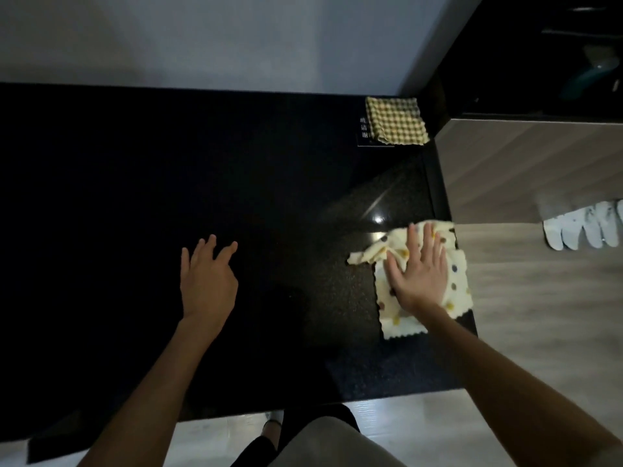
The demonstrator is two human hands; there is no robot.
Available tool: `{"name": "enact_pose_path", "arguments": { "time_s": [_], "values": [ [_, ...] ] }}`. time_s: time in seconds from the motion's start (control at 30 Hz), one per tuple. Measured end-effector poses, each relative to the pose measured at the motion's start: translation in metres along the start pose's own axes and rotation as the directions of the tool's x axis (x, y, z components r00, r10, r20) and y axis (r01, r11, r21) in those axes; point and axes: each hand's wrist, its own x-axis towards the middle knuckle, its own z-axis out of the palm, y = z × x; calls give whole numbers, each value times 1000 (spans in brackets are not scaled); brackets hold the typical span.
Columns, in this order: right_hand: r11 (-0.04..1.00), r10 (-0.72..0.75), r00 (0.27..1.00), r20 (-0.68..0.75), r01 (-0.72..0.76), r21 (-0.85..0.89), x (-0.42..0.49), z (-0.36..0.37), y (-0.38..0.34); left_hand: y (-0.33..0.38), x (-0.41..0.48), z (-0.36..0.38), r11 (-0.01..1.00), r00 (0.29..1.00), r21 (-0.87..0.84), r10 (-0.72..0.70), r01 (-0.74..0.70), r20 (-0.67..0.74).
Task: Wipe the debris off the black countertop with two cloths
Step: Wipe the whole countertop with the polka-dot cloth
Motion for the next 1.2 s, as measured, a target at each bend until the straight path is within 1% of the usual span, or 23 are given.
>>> {"name": "enact_pose_path", "arguments": {
  "time_s": [0.1, 0.2, 0.3, 0.4, 0.53, 0.67, 0.8, 0.97, 1.0, 1.03, 1.1, 1.2],
  "values": [
    [998, -66, 998, 9, 66, -6, 50, -4, -35, -4, 2, 1, 1000, 1000, -13, 15, -15, 6],
    [986, -162, 986, 36, 164, -36, 73, 0, -87, -7, 2, 0, 999, 999, -21, 34, -34, -3],
    [949, -311, 947, 76, 313, -24, 71, 11, -141, -11, 1, 0, 998, 999, -25, 53, -53, 6],
    [896, -439, 889, 128, 443, -5, 50, 19, -170, -18, 1, -2, 996, 995, -24, 90, -89, 41],
    [814, -578, 799, 165, 579, 46, 0, 23, -173, -26, -1, -6, 992, 985, 53, 109, -117, 136],
    [716, -691, 701, 178, 698, 32, -68, 32, -161, -24, -2, -12, 992, 976, 51, 100, -112, 195],
    [658, -732, 643, 224, 753, -13, -112, 35, -140, -24, -4, -14, 990, 968, 32, 127, -137, 218],
    [581, -793, 568, 221, 814, -5, -142, 32, -95, -26, -2, -18, 989, 961, -20, 147, -146, 235],
    [582, -789, 572, 223, 813, -21, -143, 31, -86, -26, -2, -20, 988, 960, -24, 151, -150, 236],
    [599, -771, 592, 234, 799, -46, -143, 30, -80, -26, -1, -21, 988, 959, -27, 154, -152, 236],
    [670, -696, 666, 268, 737, -90, -139, 27, -80, -27, 2, -23, 987, 962, -50, 158, -151, 224],
    [799, -548, 790, 276, 592, -109, -114, 24, -102, -30, 12, -27, 979, 985, -181, 119, -95, 127]
  ]
}}
